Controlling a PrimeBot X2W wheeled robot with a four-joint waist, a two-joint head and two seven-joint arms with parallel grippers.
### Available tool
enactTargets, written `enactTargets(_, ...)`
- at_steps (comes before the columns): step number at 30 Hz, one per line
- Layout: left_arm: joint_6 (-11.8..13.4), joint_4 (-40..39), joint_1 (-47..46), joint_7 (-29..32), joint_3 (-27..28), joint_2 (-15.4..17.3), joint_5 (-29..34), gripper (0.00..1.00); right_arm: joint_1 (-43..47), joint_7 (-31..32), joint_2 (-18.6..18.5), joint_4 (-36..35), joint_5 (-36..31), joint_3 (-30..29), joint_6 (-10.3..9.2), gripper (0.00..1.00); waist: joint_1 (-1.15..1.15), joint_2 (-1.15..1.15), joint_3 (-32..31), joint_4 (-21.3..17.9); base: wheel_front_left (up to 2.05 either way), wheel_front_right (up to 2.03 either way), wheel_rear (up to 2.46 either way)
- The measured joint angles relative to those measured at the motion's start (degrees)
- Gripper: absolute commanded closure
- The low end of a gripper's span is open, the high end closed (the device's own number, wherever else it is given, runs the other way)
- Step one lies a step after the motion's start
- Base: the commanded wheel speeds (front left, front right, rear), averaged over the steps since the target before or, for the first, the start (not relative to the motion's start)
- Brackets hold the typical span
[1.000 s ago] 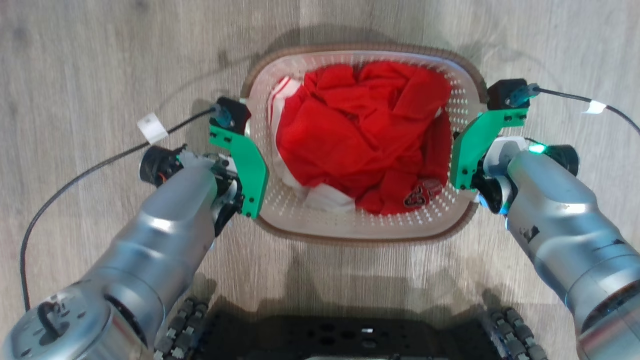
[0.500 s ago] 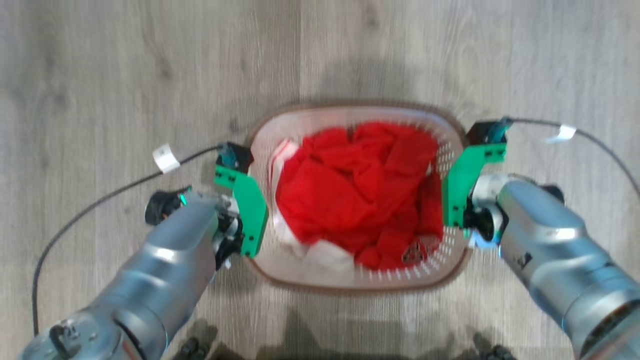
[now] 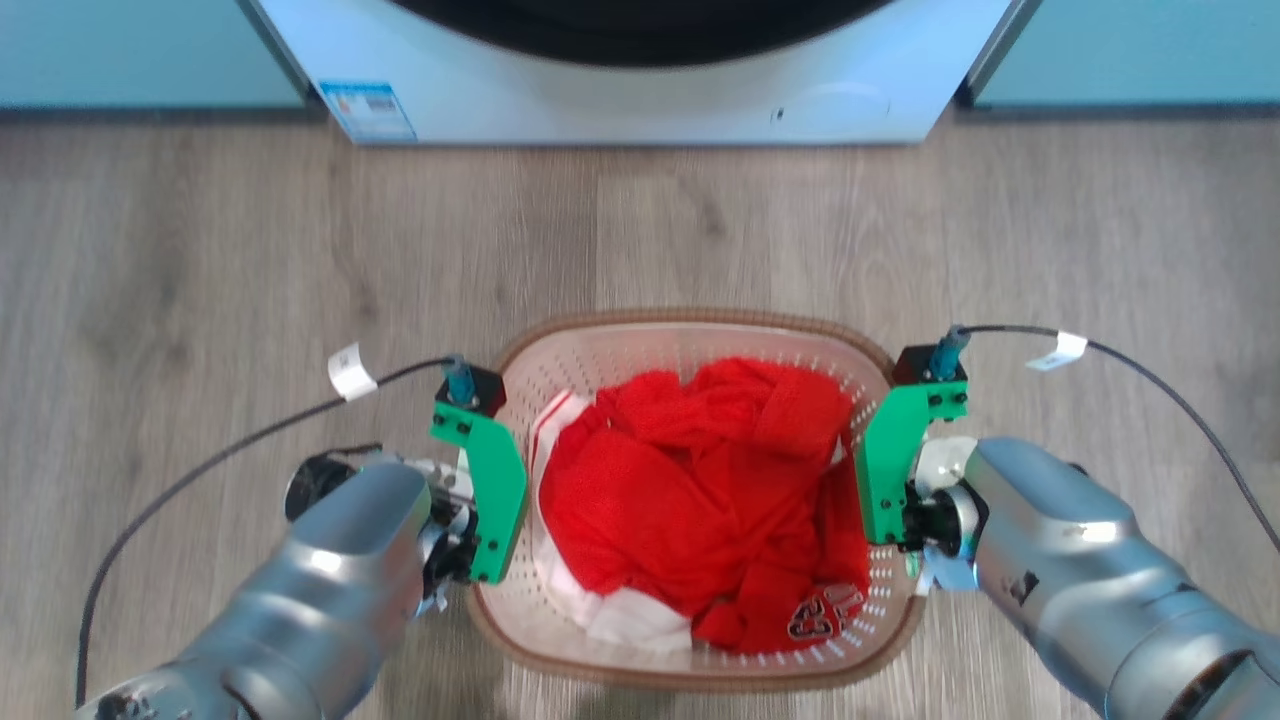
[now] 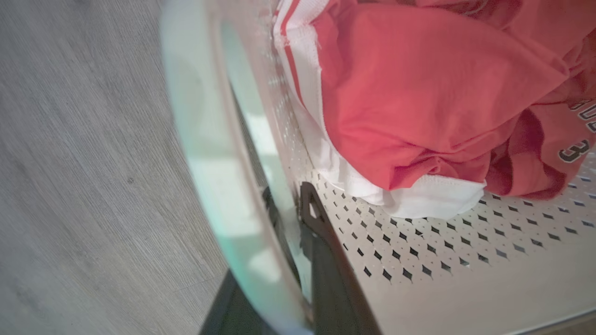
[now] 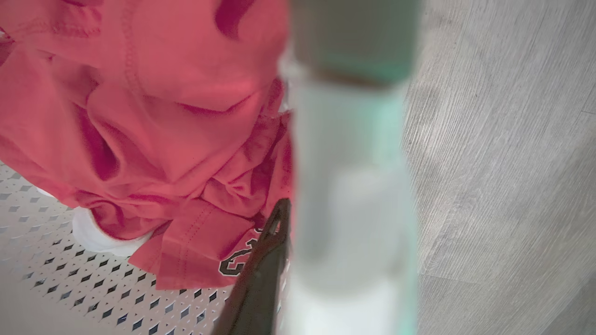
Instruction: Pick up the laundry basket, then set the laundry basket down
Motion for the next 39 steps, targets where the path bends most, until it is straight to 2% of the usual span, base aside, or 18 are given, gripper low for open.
enactTargets(14, 0.05, -5.04, 5.82, 8.35, -0.64, 2.71, -1.03, 1.0, 3.74, 4.95, 1.16, 0.51, 3.19, 4.17, -0.47, 1.0, 0.0, 0.0, -11.6, -0.87, 0.0, 0.0, 0.0)
enactTargets(27, 0.03, -6.76, 8.77, 10.76, -1.15, 4.23, -2.91, 1.0, 6.22, 7.21, 1.72, 0.83, 6.05, 5.95, -0.47, 1.0, 0.0, 0.0, -18.8, -0.64, 0.0, 0.0, 0.0)
enactTargets(39, 0.02, -7.08, 10.27, 11.38, -1.25, 4.54, -3.69, 1.0, 7.98, 6.94, 2.04, 1.15, 7.26, 6.99, -0.47, 1.0, 0.0, 0.0, -20.33, -0.74, 0.0, 0.0, 0.0)
